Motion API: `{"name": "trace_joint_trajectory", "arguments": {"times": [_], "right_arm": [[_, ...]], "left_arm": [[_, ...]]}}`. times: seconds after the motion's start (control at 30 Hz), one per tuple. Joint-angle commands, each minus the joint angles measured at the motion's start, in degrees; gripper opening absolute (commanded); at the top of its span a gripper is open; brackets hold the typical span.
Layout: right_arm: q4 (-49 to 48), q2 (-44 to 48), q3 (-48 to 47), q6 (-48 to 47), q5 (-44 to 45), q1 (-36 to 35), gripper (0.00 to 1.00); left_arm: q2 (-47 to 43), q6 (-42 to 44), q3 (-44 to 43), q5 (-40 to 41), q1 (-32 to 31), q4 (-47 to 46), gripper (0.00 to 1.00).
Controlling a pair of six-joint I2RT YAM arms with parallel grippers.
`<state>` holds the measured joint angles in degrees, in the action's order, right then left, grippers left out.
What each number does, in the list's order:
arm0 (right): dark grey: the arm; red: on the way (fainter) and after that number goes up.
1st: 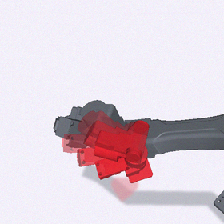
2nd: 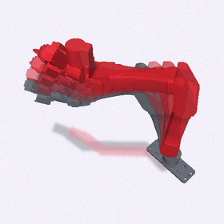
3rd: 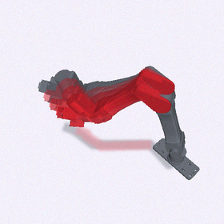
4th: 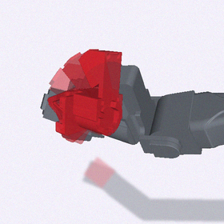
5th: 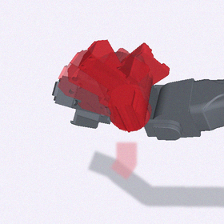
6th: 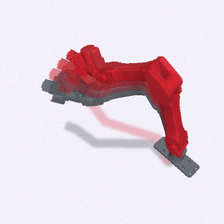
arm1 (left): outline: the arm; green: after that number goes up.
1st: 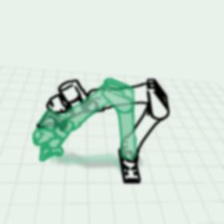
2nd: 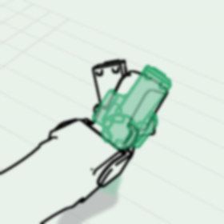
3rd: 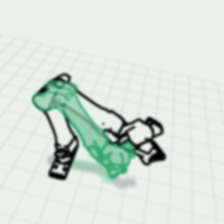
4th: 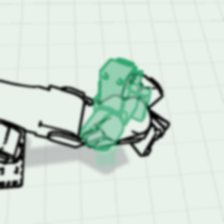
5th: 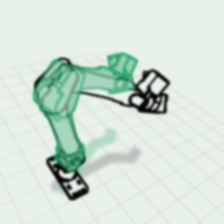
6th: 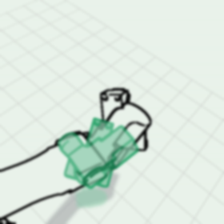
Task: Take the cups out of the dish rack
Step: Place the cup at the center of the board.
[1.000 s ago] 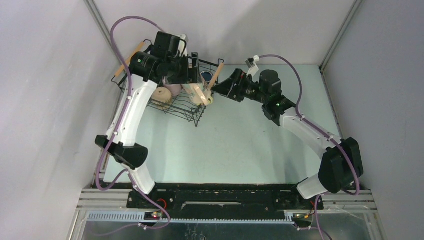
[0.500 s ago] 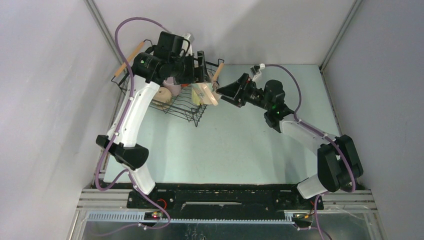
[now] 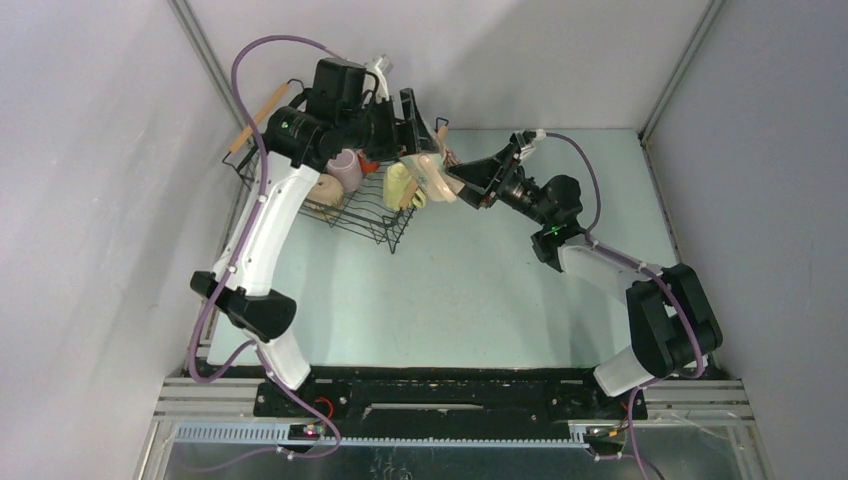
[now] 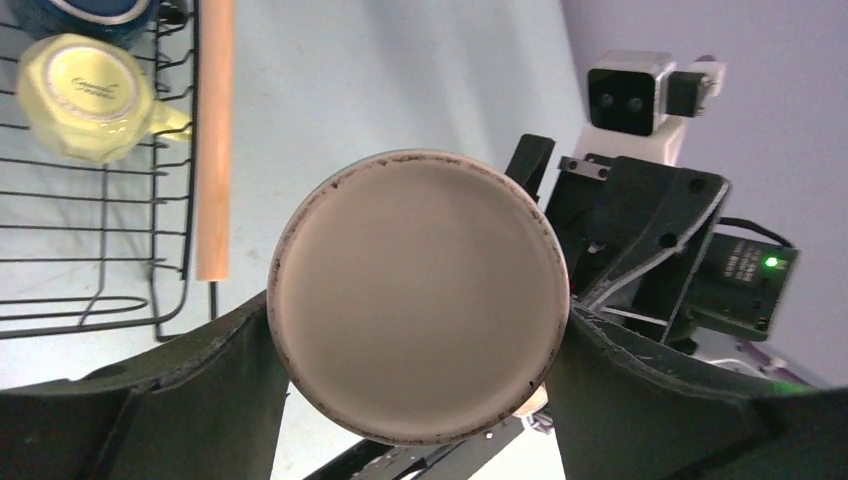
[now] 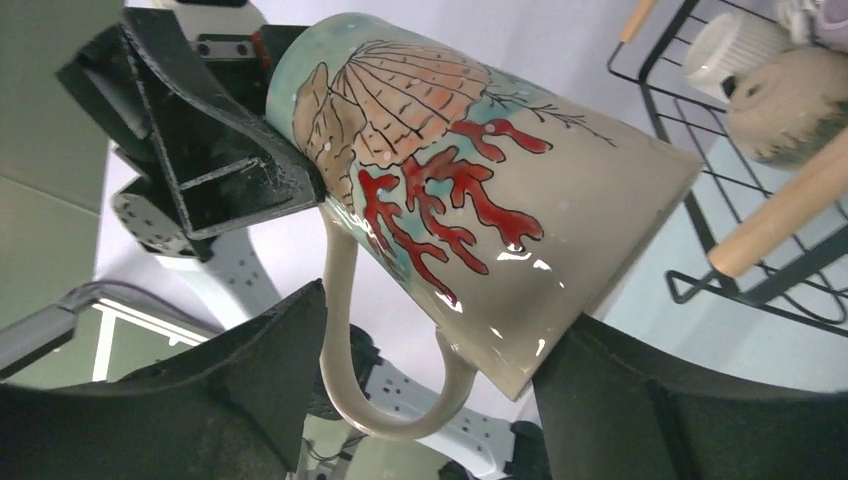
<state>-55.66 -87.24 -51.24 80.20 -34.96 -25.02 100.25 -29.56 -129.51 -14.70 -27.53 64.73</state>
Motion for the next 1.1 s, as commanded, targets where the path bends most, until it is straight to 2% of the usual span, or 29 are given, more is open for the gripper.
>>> {"name": "trace_joint_trajectory", "arguments": {"times": [0.0, 0.33, 0.5, 0.6, 0.63, 0.73, 0.93, 1.0, 1.07], "right_arm": [[-11.18, 2.39, -0.29, 6.36, 0.52, -0.04, 0.75], [-11.45, 7.25, -0.29, 7.78, 2.03, 0.62, 0.43], [-11.36, 8.83, -0.32, 7.8, 2.15, 0.76, 0.18], [-10.87, 10.02, -0.36, 7.61, 2.26, 0.85, 0.0], [-10.5, 10.45, -0.35, 7.41, 2.39, 0.87, 0.0], [-9.14, 12.07, -0.35, 6.26, 2.87, 0.92, 0.0], [-2.29, 16.22, -0.44, 2.16, 4.42, 1.4, 0.0], [0.87, 17.96, -0.44, 0.4, 4.58, 1.9, 0.0], [3.77, 19.78, -0.44, -1.6, 4.61, 2.66, 0.0]], "left_arm": [[-6.8, -5.32, 4.03, -7.17, -0.6, -12.4, 0.0], [-13.91, -14.47, 19.48, -13.44, -0.62, -27.72, 0.0], [-16.48, -18.25, 26.0, -15.63, -0.68, -33.96, 0.02], [-18.4, -20.52, 29.88, -16.72, -0.69, -38.71, 0.14], [-18.88, -21.06, 30.81, -16.9, -0.72, -39.78, 0.2], [-20.14, -22.46, 32.64, -17.04, -0.71, -42.42, 0.45], [-21.14, -22.77, 33.84, -15.4, -0.68, -43.84, 0.89], [-21.15, -22.34, 33.95, -15.09, -0.68, -43.7, 0.99], [-21.35, -22.06, 34.26, -14.84, -0.6, -43.78, 1.0]]}}
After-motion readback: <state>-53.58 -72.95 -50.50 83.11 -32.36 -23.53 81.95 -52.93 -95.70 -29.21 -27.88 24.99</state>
